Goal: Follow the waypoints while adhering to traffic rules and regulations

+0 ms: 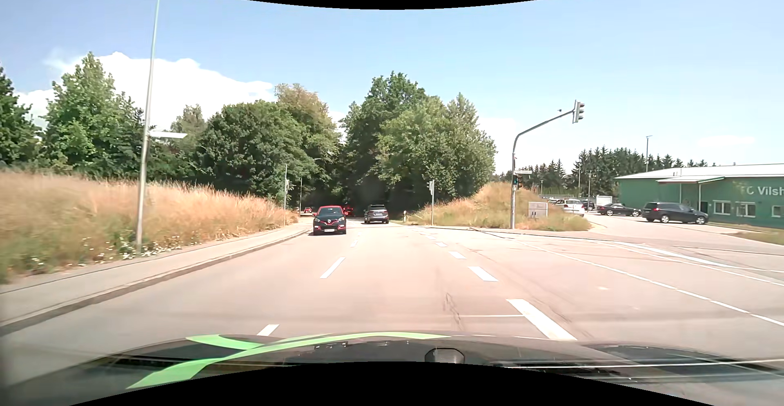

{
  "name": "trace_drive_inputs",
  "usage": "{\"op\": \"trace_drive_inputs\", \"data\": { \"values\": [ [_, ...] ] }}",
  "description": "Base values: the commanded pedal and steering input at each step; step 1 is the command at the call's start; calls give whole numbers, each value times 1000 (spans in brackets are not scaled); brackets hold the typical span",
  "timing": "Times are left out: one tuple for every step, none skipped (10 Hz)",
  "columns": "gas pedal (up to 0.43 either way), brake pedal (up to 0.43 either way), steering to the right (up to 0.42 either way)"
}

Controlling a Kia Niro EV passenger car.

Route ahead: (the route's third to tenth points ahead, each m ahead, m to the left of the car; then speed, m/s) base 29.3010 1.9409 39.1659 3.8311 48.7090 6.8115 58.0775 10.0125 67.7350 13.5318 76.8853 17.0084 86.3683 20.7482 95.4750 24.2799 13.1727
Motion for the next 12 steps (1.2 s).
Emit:
{"op": "trace_drive_inputs", "data": {
  "values": [
    [67,0,-20],
    [59,0,-21],
    [59,0,-23],
    [67,0,-26],
    [87,0,-27],
    [87,0,-27],
    [87,0,-27],
    [87,0,-27],
    [87,0,-27],
    [87,0,-27],
    [87,0,-27],
    [87,0,-28]
  ]
}}
